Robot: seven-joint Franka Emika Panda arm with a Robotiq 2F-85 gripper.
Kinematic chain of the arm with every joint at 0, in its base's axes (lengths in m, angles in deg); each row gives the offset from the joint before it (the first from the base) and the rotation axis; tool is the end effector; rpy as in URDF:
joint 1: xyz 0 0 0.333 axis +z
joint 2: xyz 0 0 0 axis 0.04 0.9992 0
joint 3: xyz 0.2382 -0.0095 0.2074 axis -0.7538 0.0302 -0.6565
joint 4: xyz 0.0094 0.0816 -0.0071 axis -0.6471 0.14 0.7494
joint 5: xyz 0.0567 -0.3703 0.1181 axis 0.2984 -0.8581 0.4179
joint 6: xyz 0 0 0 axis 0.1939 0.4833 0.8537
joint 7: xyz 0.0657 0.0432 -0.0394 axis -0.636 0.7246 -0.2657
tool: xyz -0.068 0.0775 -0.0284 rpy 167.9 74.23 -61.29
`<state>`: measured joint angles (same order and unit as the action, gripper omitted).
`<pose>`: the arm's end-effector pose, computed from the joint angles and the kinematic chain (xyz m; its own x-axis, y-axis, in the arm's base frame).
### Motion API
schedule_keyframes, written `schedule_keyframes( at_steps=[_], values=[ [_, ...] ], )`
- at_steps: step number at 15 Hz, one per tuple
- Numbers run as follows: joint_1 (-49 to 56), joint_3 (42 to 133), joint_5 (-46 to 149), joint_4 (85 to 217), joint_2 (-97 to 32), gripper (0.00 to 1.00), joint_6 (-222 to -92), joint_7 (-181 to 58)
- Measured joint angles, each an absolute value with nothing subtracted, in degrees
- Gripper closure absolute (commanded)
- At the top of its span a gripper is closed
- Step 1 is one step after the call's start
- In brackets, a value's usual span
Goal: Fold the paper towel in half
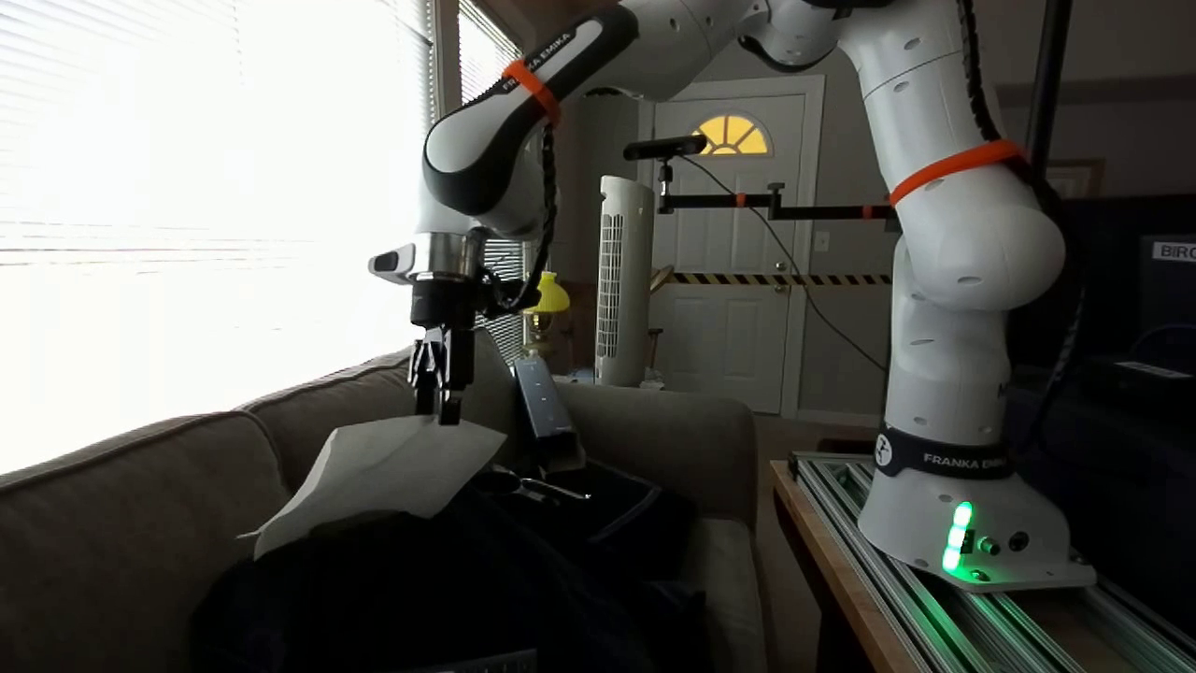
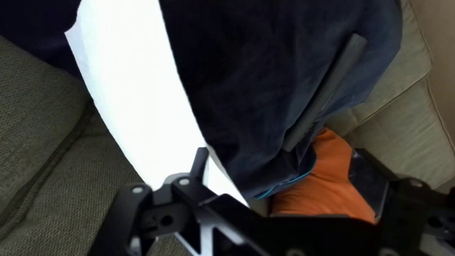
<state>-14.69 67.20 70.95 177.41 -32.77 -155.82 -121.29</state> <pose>0.5810 -0.0055 0.2956 0.7343 0.6508 0.1932 0.6788 -0.7043 -0.2079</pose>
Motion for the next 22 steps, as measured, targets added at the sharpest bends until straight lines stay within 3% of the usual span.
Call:
schedule_keyframes(
  at_steps=[15, 21, 22],
  values=[
    [-4.6, 77.1, 66.1, 178.7, -29.6, 0.00, -152.4, -117.8],
    [-3.9, 75.6, 67.7, 180.4, -26.6, 0.00, -175.4, -117.5],
    [-3.8, 75.5, 67.3, 180.4, -26.0, 0.00, -174.3, -116.6]
  ],
)
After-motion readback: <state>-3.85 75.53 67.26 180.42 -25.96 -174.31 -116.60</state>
